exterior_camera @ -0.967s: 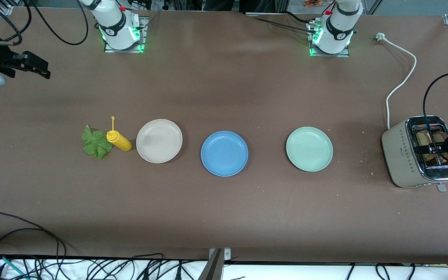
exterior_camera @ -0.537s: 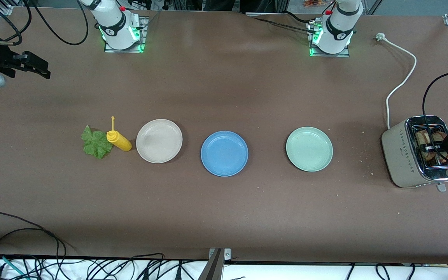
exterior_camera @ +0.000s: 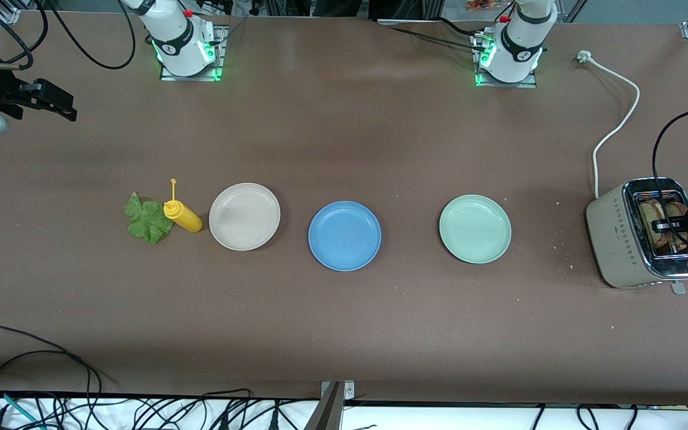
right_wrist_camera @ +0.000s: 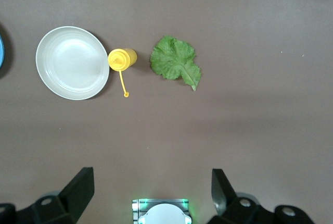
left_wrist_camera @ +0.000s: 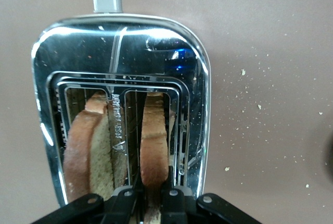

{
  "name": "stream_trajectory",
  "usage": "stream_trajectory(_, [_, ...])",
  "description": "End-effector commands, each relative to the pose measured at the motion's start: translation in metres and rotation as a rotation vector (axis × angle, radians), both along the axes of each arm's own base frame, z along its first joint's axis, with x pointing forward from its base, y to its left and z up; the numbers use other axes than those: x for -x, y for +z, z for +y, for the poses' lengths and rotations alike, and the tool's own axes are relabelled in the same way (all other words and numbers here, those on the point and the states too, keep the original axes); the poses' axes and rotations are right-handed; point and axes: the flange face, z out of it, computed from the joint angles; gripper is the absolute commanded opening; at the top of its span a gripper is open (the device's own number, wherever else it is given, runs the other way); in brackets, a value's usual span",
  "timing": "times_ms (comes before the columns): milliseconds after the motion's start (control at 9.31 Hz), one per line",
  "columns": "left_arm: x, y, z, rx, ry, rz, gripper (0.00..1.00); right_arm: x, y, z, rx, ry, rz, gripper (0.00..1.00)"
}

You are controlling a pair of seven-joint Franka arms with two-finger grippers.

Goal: Make sandwich in blue plate with both arms
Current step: 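Close the left gripper on the bread slice inside the toaster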

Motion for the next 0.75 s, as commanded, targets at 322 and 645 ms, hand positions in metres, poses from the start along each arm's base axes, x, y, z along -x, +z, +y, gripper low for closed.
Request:
stream_trajectory(322, [0.011,0.087,-0.014,-0.045,-0.053,-0.032,0.0,0.003,0.007,-0.002,0.001,-0.011,0.0,1.0])
stream_trajectory(645, [0.021,0.133,-0.047,-0.031,-0.083,-0.066,0.0,0.003,0.007,-0.002,0.001,-0.011,0.0,1.0])
